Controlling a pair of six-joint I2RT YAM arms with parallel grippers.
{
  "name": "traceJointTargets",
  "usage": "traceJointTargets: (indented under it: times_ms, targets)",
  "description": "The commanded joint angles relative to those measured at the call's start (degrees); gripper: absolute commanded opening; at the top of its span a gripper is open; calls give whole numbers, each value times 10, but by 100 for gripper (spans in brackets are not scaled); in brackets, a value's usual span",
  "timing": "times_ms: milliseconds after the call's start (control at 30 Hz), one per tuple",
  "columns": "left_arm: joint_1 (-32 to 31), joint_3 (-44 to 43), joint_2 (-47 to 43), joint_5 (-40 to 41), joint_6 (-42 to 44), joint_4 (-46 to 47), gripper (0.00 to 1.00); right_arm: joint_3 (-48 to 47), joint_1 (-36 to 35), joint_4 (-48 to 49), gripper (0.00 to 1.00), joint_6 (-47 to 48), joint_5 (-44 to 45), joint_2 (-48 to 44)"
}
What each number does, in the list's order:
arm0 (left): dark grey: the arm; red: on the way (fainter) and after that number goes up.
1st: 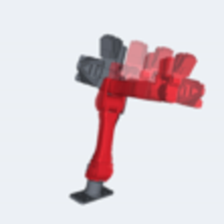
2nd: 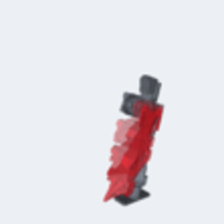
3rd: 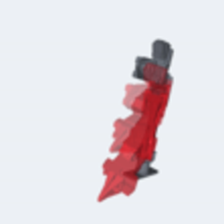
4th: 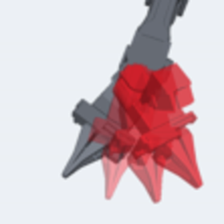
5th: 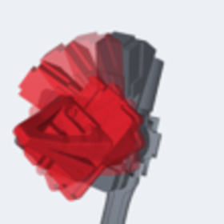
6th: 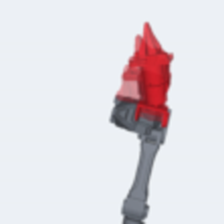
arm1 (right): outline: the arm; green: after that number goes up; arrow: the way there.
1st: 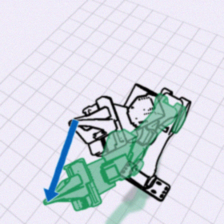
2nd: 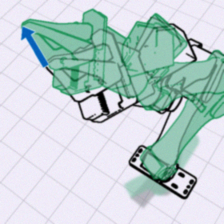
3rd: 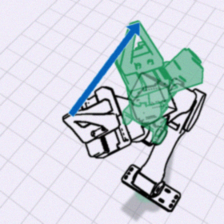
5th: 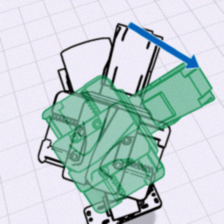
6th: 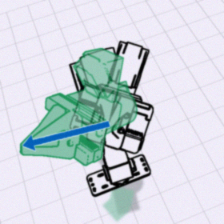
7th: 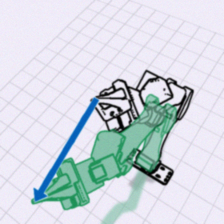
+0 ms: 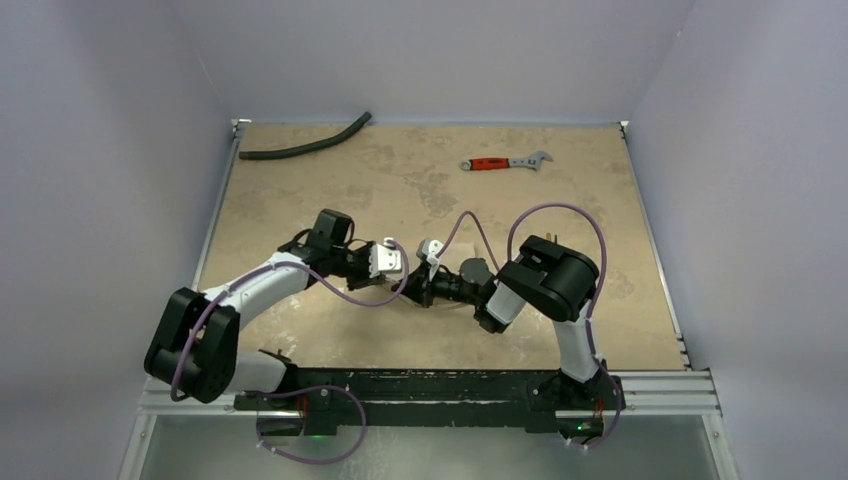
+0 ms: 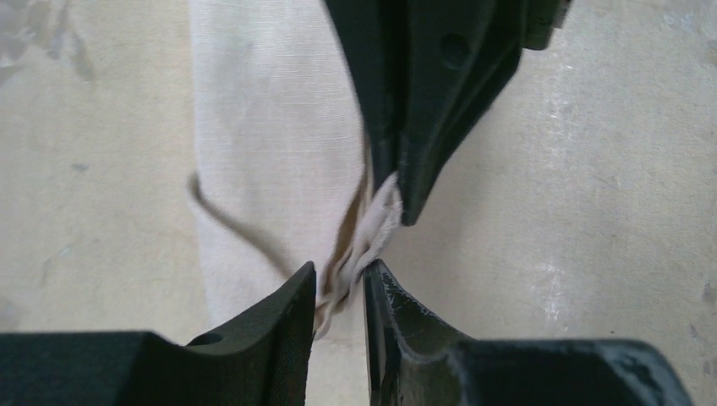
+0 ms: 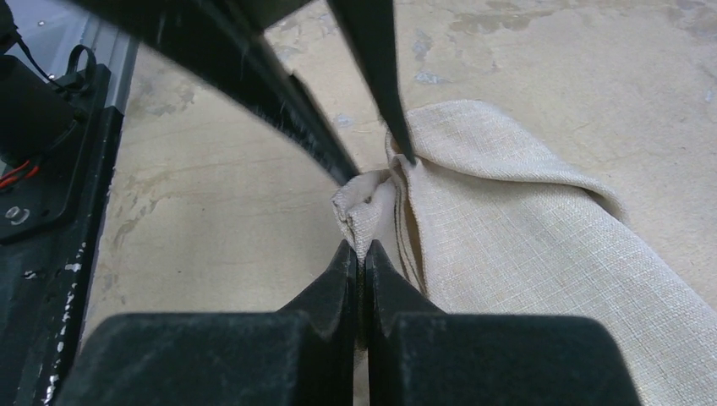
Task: Fold the napkin into a case and place the utensils inside
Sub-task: Pick up the 2/3-rectangle-folded napkin at the center of the board.
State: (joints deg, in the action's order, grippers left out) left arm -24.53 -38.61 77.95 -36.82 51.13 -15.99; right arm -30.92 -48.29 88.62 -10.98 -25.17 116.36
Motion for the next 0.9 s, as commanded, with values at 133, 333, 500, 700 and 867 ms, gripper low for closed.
traceJointTargets:
  times_ms: [133,333,500,700,867]
  targets:
    - [34,-88,-37,18,-161,-20,27,-10,4,180,0,-30,-37,-7]
    - [20,-90,7,39,-250,60,27,-29,4,144,0,-42,-44,1]
    - [-15,-71,40,108,-246,81,28,-39,5,107,0,-55,-57,12]
    - [-30,-68,74,206,-243,116,27,-67,6,47,0,-58,-94,39]
    - [-31,-64,82,215,-236,110,26,-83,10,18,0,-63,-115,56]
